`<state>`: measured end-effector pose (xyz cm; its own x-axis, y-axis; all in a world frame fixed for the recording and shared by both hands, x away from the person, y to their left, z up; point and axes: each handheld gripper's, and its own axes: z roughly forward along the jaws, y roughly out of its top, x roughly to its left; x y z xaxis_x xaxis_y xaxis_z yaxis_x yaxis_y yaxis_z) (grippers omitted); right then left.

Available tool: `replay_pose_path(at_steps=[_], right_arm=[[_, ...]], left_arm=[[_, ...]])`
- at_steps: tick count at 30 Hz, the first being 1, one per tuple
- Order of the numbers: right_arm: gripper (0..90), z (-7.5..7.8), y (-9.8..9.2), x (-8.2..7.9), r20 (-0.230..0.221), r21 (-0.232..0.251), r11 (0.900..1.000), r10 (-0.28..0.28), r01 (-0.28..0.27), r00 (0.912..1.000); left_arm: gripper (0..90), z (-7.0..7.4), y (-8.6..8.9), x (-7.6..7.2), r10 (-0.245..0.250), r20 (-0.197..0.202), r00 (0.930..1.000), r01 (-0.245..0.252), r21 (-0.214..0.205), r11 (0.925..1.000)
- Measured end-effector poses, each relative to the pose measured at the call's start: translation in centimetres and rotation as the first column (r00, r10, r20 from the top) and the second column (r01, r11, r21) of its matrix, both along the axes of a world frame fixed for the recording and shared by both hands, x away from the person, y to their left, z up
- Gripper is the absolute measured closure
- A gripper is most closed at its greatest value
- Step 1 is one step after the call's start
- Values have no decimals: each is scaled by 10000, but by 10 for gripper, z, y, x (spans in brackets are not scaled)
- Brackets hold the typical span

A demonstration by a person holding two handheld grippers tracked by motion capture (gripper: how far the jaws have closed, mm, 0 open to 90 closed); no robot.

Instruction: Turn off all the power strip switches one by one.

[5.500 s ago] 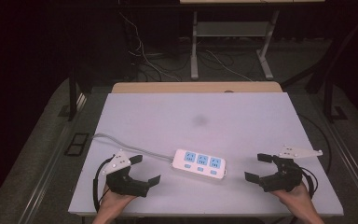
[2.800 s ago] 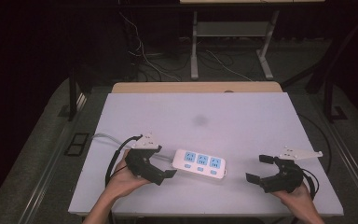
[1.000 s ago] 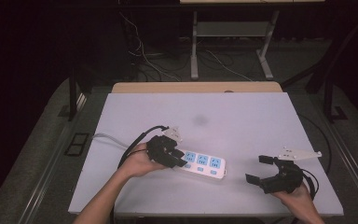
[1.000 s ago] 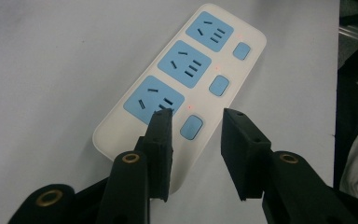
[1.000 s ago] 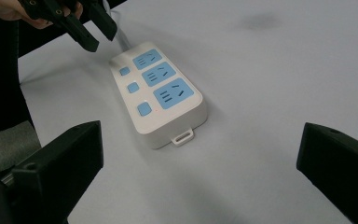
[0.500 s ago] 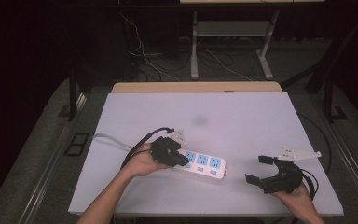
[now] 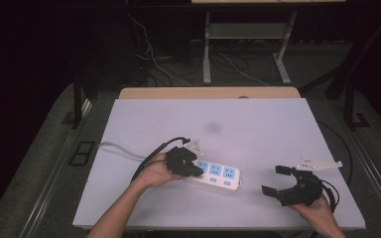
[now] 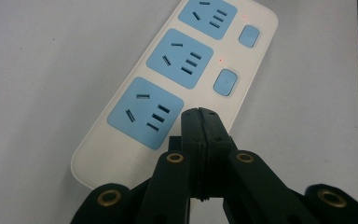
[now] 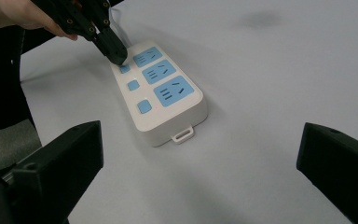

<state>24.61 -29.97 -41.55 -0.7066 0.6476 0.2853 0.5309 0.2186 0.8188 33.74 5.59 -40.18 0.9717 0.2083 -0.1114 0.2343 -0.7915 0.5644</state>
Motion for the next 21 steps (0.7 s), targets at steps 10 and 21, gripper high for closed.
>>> replay_pose_path(at_steps=[10, 21], right_arm=[[2, 0, -1, 0, -10, -2, 10000, 3, -3, 10000], [2, 0, -2, 0, -16, 26, 10000, -5, 5, 10000]], left_arm=[[892, -6, -1, 2, 110, -215, 9997, -117, -310, 9995], [894, -10, 1, 2, 243, -258, 9994, -263, -781, 9966]])
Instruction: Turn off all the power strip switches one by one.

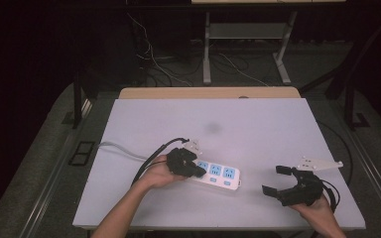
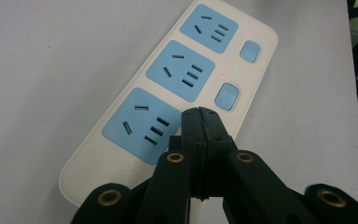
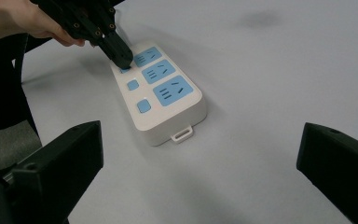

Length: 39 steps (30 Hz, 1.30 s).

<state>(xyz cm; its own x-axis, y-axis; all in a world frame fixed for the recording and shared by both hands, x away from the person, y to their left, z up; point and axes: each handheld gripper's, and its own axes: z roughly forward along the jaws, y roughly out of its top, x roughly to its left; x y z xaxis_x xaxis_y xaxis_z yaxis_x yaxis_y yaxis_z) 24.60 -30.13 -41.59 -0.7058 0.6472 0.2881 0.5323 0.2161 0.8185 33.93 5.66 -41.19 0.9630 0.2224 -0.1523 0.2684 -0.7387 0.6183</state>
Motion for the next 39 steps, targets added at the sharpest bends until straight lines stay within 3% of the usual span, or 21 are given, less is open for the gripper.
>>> replay_pose_path(at_steps=[4, 9, 12, 15, 18, 25, 39], right_arm=[[2, 0, 0, 0, 26, -32, 10000, 23, -23, 10000], [2, 0, 0, -1, 24, -49, 10000, 25, -25, 10000], [2, 0, 0, -1, 69, -63, 10000, 47, -47, 10000], [2, 0, 0, -1, 43, -85, 10000, 37, -37, 10000], [2, 0, 0, -1, 84, -100, 9999, 54, -53, 10000], [2, 0, 0, -1, 70, -123, 9999, 25, -24, 10000], [2, 0, 1, 0, 78, -208, 9997, 129, -127, 9999]], left_arm=[[895, 0, 0, 0, -62, 40, 10000, 62, -20, 10000], [896, -2, 3, 3, 21, -306, 9995, -26, -159, 9999], [898, -3, 4, 3, 0, -296, 9996, -8, -266, 9996], [899, -6, 7, 4, 122, -529, 9985, -150, -538, 9984], [900, -8, 8, 4, 169, -511, 9985, -202, -648, 9977], [899, -5, 5, 0, 213, -227, 9995, -223, -438, 9988], [898, -3, 2, -3, 365, -284, 9989, -372, -255, 9990]])
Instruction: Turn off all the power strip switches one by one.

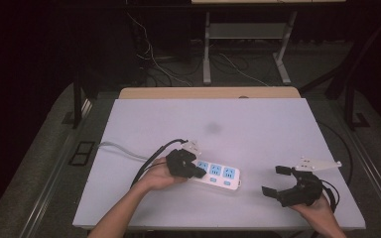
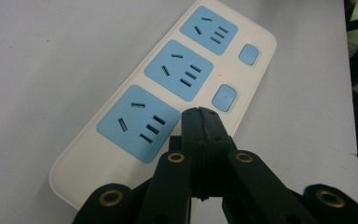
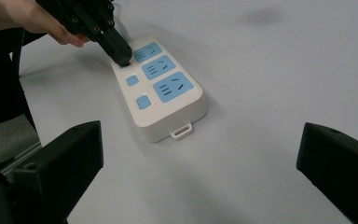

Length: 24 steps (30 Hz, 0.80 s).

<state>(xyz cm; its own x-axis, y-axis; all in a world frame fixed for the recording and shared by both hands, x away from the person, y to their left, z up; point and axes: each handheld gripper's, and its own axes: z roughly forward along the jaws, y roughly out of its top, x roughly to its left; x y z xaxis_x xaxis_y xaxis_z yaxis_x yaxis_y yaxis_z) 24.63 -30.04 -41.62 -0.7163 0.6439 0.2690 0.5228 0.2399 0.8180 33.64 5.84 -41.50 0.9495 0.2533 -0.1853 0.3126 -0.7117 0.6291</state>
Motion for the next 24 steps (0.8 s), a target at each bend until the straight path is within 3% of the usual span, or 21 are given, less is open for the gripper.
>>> replay_pose_path(at_steps=[1, 6, 11, 16, 24], right_arm=[[2, 0, 0, 0, 3, 17, 10000, -18, 18, 10000], [2, 1, -1, 0, 22, 55, 9999, -84, 84, 10000], [2, 0, -1, 0, 42, 35, 10000, -86, 86, 10000], [2, 0, -1, 1, 41, 37, 9999, -93, 93, 9999], [2, 1, -1, 0, 61, 56, 9999, -101, 100, 9999]], left_arm=[[897, 2, 1, 0, 72, -93, 9999, -75, -315, 9995], [896, 5, -2, 0, -55, 67, 10000, 55, 74, 10000], [895, 11, 3, 2, 73, -63, 10000, -75, -325, 9994], [895, 25, 5, 4, 102, 105, 9999, -96, -550, 9984], [895, 35, -1, 5, -58, 258, 9996, 71, -486, 9988]])
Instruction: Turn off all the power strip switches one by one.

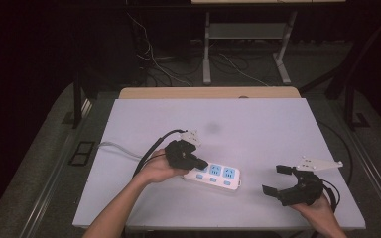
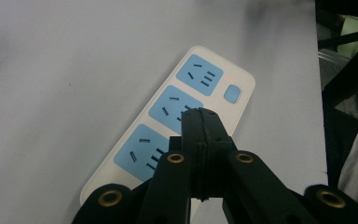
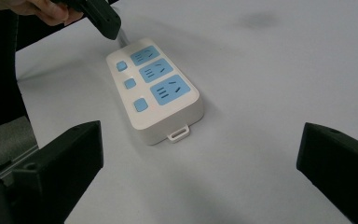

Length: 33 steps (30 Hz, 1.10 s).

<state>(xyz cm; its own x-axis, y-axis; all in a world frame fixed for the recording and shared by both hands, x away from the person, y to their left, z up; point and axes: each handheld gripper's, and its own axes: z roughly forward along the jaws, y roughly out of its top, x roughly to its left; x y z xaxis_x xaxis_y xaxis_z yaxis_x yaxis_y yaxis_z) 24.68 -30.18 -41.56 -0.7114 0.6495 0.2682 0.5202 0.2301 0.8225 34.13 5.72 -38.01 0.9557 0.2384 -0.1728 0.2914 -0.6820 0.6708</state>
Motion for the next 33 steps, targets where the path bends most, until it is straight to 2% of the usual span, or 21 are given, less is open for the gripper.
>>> replay_pose_path(at_steps=[13, 29, 33], right_arm=[[2, 0, -1, 0, 3, 3, 10000, -39, 39, 10000], [2, 0, -1, 2, -62, -25, 10000, 2, -2, 10000], [2, 0, -1, 1, -63, -24, 10000, -9, 9, 10000]], left_arm=[[895, 2, -18, -1, -426, 69, 9991, 424, 199, 9989], [895, -9, -29, -3, -723, -3, 9974, 722, 528, 9960], [895, -13, -30, -3, -710, -86, 9974, 713, 504, 9962]])
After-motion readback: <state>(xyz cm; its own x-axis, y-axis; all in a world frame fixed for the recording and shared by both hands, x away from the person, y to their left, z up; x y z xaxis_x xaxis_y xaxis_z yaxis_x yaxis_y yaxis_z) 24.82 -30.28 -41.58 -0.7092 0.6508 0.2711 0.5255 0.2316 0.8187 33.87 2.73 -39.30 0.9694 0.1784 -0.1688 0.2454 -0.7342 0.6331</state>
